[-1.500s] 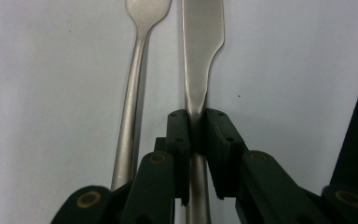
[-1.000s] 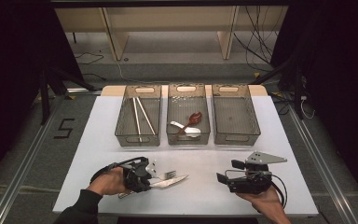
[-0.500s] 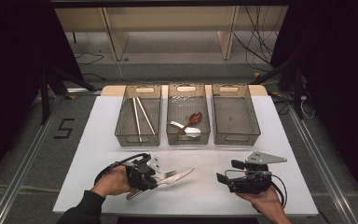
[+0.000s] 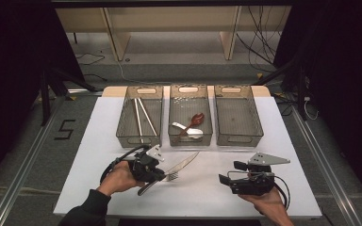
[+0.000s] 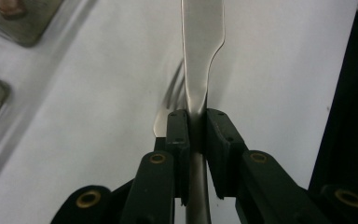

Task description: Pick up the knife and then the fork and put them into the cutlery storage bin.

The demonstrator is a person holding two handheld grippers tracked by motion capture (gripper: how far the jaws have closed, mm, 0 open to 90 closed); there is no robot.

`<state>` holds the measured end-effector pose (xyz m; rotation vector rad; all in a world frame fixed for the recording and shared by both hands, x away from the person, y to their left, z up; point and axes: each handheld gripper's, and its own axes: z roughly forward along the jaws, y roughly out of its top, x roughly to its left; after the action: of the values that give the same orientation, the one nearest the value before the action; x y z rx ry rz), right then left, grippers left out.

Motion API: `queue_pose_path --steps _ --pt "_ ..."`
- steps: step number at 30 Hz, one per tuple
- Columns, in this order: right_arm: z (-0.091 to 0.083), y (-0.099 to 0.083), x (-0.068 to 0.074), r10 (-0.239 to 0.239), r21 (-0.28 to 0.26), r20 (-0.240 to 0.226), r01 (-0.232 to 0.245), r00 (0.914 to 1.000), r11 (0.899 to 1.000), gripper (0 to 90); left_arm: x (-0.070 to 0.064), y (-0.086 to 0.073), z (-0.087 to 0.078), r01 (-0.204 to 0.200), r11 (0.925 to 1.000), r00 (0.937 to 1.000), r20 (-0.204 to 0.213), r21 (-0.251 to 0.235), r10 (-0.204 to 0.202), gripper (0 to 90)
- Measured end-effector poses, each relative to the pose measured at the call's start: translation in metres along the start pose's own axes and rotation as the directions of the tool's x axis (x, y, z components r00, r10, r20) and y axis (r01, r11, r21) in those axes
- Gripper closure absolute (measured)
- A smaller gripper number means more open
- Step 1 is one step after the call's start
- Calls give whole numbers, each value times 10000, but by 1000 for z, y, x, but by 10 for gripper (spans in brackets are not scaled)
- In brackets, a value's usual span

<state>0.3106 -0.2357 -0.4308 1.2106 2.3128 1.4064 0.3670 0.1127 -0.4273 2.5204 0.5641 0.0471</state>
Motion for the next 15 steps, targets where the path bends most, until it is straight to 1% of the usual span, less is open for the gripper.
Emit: queue_pose_path --steps 1,2,3,4,5,7,8,9,10,11,12,13,14,15 --pt "0 0 0 -8 -14 1 8 10000 10000 191 2 3 -1 193 9996 9998 -88 -228 -195 797" --pt "0 0 0 -4 -8 -1 4 10000 10000 191 2 3 -1 193 9996 9998 -88 -228 -195 797" --pt "0 0 0 -4 -10 3 4 10000 10000 191 3 5 -2 289 9989 9995 -111 -357 -293 797" --pt "0 0 0 6 -15 -6 -6 10000 10000 191 6 9 -2 494 9970 9987 -105 -600 -501 797" --pt "0 0 0 -7 -21 -1 7 10000 10000 191 6 9 -2 494 9970 9987 -105 -600 -501 797" --pt "0 0 0 -14 -18 0 14 10000 10000 191 9 16 -3 630 9943 9979 -123 -857 -643 797" --pt "0 0 0 -14 -18 0 14 10000 10000 191 9 16 -3 630 9943 9979 -123 -857 -643 797" --pt "0 0 0 -9 -13 -8 9 10000 10000 191 10 18 -3 681 9927 9974 -164 -996 -700 797" --pt "0 0 0 -5 -5 -16 5 10000 10000 191 11 20 -4 765 9912 9969 -117 -1081 -782 797" --pt "0 0 0 -5 -5 -16 5 10000 10000 191 12 23 -5 750 9902 9970 -116 -1179 -769 797" --pt "0 0 0 -15 -9 -16 15 10000 10000 191 14 28 -7 884 9853 9959 -71 -1464 -904 797" --pt "0 0 0 -15 -9 -16 15 10000 10000 191 14 28 -7 884 9853 9959 -71 -1464 -904 797" --pt "0 0 0 -11 -5 -22 11 10000 10000 191 15 34 -9 919 9823 9953 -157 -1635 -957 797" --pt "0 0 0 -11 -5 -22 11 10000 10000 191 15 34 -9 919 9823 9953 -157 -1635 -957 797"
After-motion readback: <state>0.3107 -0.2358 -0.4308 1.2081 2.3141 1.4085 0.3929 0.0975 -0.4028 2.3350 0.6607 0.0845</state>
